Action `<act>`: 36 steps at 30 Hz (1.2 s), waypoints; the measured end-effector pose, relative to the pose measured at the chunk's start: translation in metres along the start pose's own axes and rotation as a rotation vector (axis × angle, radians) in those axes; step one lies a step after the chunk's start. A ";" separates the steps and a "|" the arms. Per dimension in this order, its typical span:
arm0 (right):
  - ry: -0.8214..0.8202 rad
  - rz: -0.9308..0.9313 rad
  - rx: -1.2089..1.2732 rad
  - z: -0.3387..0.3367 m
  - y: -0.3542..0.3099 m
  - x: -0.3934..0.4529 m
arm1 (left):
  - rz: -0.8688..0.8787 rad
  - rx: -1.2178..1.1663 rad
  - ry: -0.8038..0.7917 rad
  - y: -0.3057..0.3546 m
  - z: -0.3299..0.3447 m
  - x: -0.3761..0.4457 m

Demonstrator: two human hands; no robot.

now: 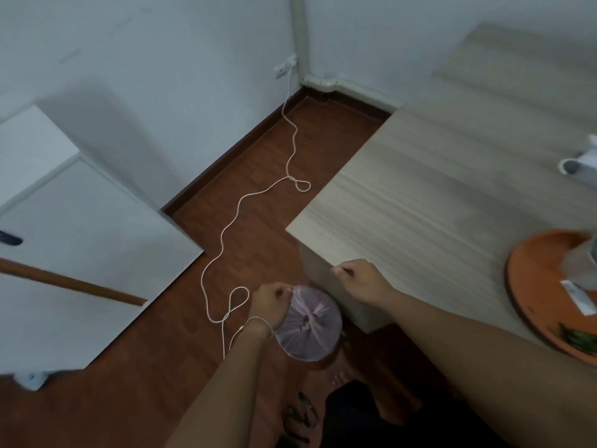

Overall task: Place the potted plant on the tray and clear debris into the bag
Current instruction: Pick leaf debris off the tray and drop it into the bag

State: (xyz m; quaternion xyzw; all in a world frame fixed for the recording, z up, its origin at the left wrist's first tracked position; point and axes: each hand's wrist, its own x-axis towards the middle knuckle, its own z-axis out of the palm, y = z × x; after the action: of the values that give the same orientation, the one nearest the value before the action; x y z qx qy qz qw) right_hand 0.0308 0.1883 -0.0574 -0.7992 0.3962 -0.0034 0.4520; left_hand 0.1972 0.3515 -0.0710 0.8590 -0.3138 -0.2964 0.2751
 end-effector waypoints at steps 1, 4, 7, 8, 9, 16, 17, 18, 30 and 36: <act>0.037 0.017 0.040 -0.014 0.006 -0.005 | 0.030 0.002 0.008 0.010 0.002 0.003; 0.148 0.082 0.105 -0.060 0.033 -0.025 | 0.130 -0.012 0.005 0.055 0.018 0.016; 0.254 0.137 0.150 -0.112 0.066 -0.052 | 0.210 -0.037 -0.040 0.118 0.051 0.025; 0.299 0.149 0.161 -0.129 0.078 -0.061 | 0.244 -0.048 -0.069 0.138 0.065 0.027; 0.342 0.166 0.163 -0.146 0.089 -0.070 | 0.276 -0.050 -0.111 0.158 0.080 0.029; 0.560 0.248 0.157 -0.220 0.189 -0.147 | 0.491 0.019 -0.348 0.284 0.191 0.004; 0.569 0.275 0.150 -0.227 0.200 -0.158 | 0.510 0.030 -0.375 0.297 0.206 -0.001; 0.579 0.293 0.147 -0.232 0.215 -0.166 | 0.534 0.039 -0.408 0.309 0.220 -0.006; 0.256 0.373 -0.048 -0.263 0.297 -0.205 | 0.715 0.668 -0.794 0.385 0.331 -0.059; -0.002 0.301 -0.402 -0.261 0.295 -0.195 | 0.787 0.964 -0.865 0.390 0.348 -0.065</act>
State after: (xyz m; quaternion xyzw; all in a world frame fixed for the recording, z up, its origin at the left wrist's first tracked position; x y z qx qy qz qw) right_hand -0.3837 0.0427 -0.0479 -0.8051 0.5029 0.1437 0.2797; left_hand -0.2273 0.0428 -0.0261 0.5158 -0.7721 -0.3169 -0.1931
